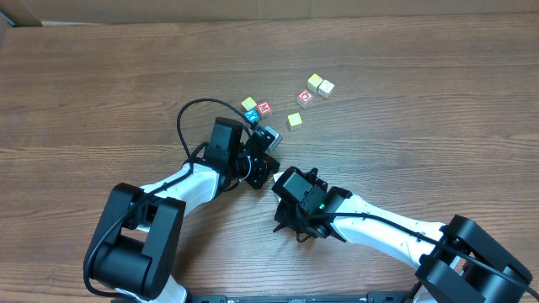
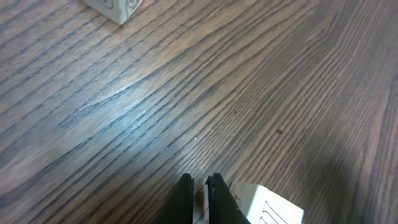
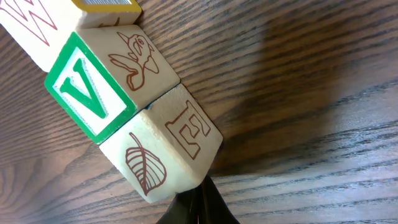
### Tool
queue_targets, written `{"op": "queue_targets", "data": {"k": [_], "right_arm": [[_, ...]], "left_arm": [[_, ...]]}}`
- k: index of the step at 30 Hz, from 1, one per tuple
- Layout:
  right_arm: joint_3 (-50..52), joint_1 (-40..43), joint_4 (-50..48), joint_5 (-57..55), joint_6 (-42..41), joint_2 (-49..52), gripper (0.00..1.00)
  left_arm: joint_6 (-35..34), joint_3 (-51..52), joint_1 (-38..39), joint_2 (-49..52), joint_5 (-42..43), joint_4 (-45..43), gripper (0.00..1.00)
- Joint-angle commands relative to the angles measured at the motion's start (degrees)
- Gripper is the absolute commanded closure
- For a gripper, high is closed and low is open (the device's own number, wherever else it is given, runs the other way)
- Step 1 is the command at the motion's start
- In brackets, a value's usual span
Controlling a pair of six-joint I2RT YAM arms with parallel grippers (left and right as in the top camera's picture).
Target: Flip 3 blocks
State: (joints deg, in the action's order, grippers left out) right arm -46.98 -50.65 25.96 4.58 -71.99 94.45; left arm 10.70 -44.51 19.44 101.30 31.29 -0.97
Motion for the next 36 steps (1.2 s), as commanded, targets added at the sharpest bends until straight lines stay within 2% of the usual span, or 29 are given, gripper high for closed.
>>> {"op": "queue_targets", "data": {"k": [1, 36], "right_arm": [[-1.8, 0.1, -0.2, 0.0, 0.4, -0.1, 0.96], [-1.8, 0.1, -0.2, 0.2, 0.4, -0.1, 0.96]], "left_arm": [[0.9, 0.5, -0.2, 0.6, 2.0, -0.4, 0.95], [0.9, 0.5, -0.2, 0.6, 1.8, 0.5, 0.96]]}}
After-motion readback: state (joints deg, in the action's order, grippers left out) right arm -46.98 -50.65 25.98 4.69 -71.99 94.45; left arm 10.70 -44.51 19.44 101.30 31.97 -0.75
